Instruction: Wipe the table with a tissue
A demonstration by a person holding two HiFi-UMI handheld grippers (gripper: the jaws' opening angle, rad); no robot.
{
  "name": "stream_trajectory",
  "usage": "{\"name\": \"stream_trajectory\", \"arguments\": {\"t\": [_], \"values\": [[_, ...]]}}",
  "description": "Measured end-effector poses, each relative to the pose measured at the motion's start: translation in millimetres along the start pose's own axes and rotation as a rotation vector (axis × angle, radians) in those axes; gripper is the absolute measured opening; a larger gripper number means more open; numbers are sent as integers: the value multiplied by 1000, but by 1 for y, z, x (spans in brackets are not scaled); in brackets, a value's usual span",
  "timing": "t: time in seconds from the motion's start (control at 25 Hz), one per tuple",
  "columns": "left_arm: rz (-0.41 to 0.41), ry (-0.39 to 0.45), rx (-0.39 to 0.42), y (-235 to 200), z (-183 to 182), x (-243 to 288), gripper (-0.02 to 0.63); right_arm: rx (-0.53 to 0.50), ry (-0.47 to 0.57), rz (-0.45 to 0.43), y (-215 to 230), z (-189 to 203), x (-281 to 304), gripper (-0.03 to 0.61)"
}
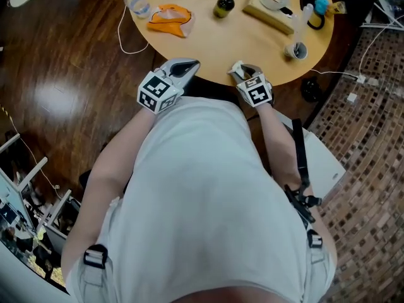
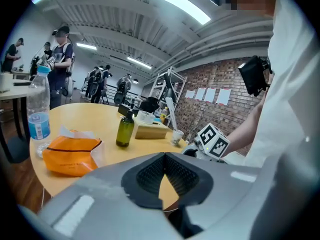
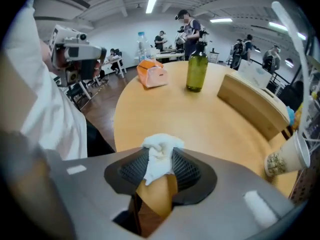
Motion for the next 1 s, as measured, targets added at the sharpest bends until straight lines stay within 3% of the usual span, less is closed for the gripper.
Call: {"name": "stream_trajectory", "arguments": {"t": [0.32,0.48,0.68,1.0], "values": [[243,-58,57,32,9,31,6,229,221,153,-28,28,-57,95],[370,-92,98,63,12,58,6,420,417,205,-38,55,-96,83],[574,-139,182,130,11,83,6,686,685,315,-67,118,-158,83],[847,-252,333,220,33,98,6,948,840,566,-123,219,-205,83]]}}
Point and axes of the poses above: the fingertips, and each gripper's own axes: x forward along the fingers, y to its right, z out of its underside, the point moved 4 cm from there along -x, backward along the fingers, and after that the axes turned 13 degrees about -z, right-handed, at the moved point
